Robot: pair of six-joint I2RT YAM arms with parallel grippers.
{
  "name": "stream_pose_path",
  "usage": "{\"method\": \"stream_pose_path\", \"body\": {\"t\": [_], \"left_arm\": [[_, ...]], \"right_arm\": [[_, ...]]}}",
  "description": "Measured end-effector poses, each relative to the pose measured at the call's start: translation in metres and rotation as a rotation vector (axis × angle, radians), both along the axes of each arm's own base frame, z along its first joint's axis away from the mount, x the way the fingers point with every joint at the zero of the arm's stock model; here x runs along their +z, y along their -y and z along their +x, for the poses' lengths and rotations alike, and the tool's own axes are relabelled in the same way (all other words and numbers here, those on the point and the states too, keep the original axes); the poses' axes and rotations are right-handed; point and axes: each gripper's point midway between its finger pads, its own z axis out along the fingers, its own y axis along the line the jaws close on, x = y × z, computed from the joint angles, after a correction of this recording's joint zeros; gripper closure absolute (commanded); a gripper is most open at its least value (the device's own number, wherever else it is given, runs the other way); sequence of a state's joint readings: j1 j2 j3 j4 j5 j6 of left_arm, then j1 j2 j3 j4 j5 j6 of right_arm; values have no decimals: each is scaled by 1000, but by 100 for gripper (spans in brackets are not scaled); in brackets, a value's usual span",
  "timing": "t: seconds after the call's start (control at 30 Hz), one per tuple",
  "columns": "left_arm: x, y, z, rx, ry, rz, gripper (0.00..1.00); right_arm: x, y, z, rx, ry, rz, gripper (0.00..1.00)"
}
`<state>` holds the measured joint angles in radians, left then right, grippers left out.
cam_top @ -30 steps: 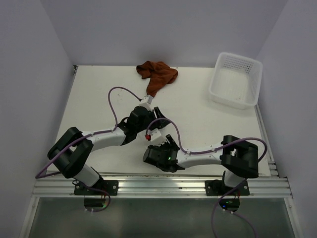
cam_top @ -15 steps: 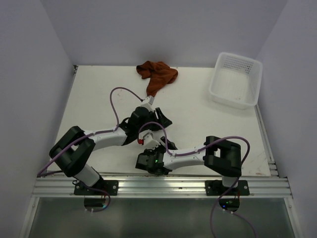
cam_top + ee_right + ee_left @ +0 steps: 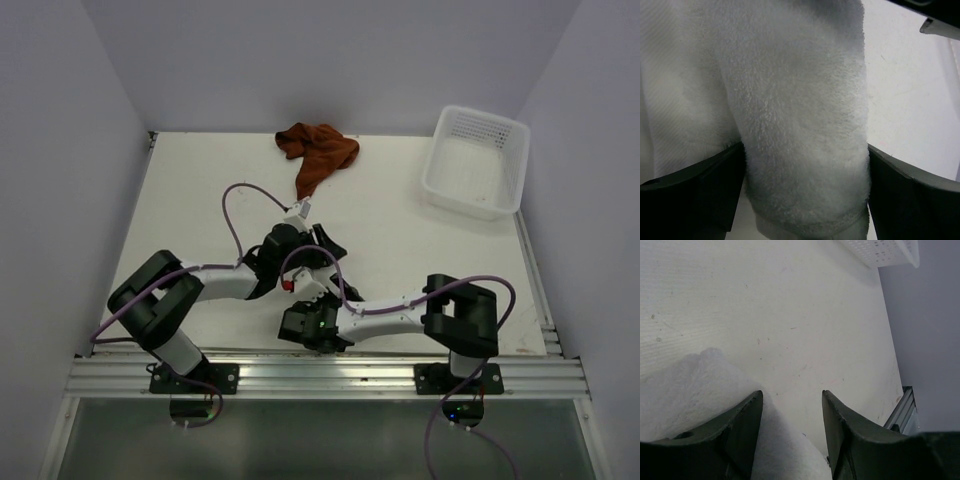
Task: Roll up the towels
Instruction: Roll the towel
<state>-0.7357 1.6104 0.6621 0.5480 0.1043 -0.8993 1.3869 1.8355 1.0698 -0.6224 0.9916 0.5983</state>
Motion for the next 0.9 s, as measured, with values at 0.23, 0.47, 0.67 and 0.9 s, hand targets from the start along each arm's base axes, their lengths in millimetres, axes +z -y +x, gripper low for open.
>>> {"method": "stream_pose_path", "body": {"t": [0.23,0.47,0.67,0.9], "left_arm": [[-4,0,0,3,11,-9,45],[-4,-1,-1,6,20,-18,45],[-5,-2,-2,8,24,-21,45],[-5,-3,-2,11,25,-23,45]], "right_arm": [[25,-6,-10,27,-51,156,1],[59,-20,-21,86,-115,341,1],[64,-13,-25,104,-244,561,1],[53,3,2,31,-367,758,1]]}}
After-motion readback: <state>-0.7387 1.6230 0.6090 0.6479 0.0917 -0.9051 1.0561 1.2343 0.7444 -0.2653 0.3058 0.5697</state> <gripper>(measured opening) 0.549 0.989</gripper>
